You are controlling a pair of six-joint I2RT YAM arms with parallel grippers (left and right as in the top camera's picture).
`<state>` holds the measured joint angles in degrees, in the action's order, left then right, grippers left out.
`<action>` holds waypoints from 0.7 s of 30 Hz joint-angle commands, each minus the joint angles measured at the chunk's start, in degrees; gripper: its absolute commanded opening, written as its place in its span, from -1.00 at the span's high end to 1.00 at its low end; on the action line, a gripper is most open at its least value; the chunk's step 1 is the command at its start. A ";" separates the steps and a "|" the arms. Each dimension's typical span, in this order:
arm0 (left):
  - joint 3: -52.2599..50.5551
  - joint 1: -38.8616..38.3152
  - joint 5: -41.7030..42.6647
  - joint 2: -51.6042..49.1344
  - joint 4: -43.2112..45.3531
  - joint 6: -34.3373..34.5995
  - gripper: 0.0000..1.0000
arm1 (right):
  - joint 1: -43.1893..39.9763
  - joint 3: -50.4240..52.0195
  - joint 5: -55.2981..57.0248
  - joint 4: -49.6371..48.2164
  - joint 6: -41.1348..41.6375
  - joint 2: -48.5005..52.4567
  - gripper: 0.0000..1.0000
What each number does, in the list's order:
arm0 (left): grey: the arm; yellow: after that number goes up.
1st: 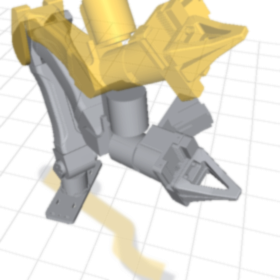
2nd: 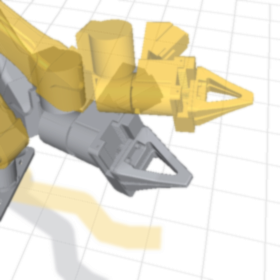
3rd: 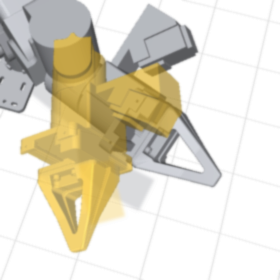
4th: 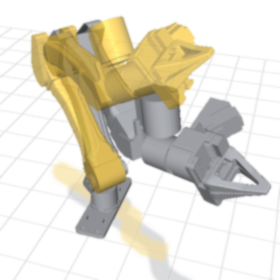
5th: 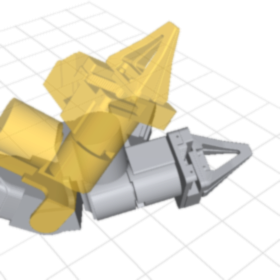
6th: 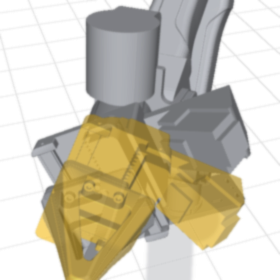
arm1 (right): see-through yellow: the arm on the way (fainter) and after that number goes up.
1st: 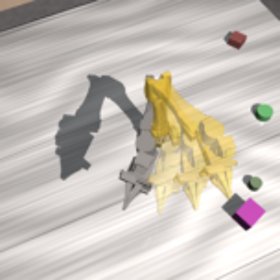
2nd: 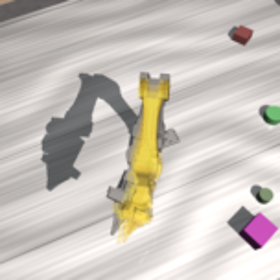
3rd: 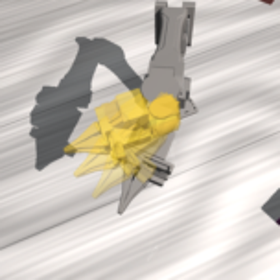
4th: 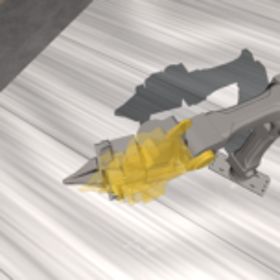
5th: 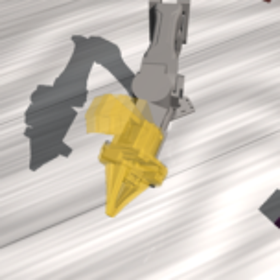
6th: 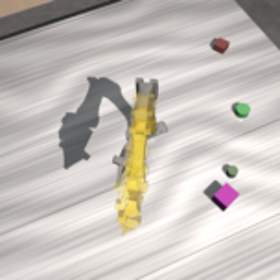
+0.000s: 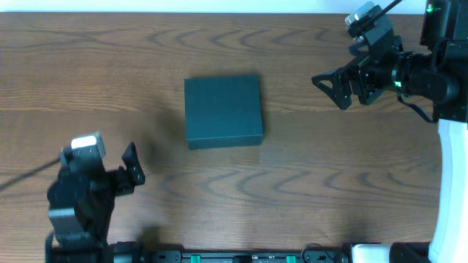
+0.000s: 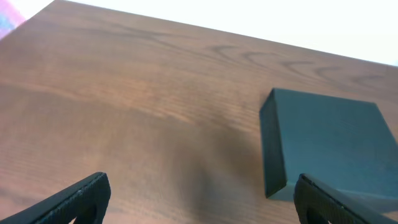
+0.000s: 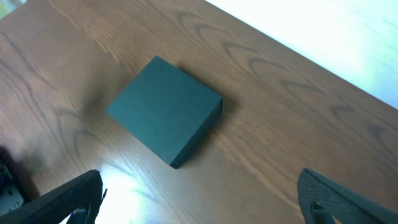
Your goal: Pack container
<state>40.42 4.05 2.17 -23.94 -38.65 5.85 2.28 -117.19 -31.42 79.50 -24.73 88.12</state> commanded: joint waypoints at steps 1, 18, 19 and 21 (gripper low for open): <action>-4.63 2.16 -1.27 6.64 0.61 3.65 -0.91 | 0.37 0.09 -0.24 0.00 -0.63 0.02 -0.98; -23.63 3.82 -1.29 23.74 3.32 3.63 -0.90 | 0.37 0.09 -0.24 0.00 -0.63 0.02 -0.99; -24.20 3.82 -1.29 23.74 3.65 3.63 -0.91 | 0.37 0.09 -0.24 0.00 -0.63 0.02 -0.98; -25.53 3.82 -1.42 23.74 4.57 3.61 -0.91 | 0.37 0.09 -0.24 0.00 -0.63 0.02 -0.98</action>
<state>16.21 7.51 1.39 -0.78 -35.14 9.06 2.28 -117.19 -31.42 79.48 -24.73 88.12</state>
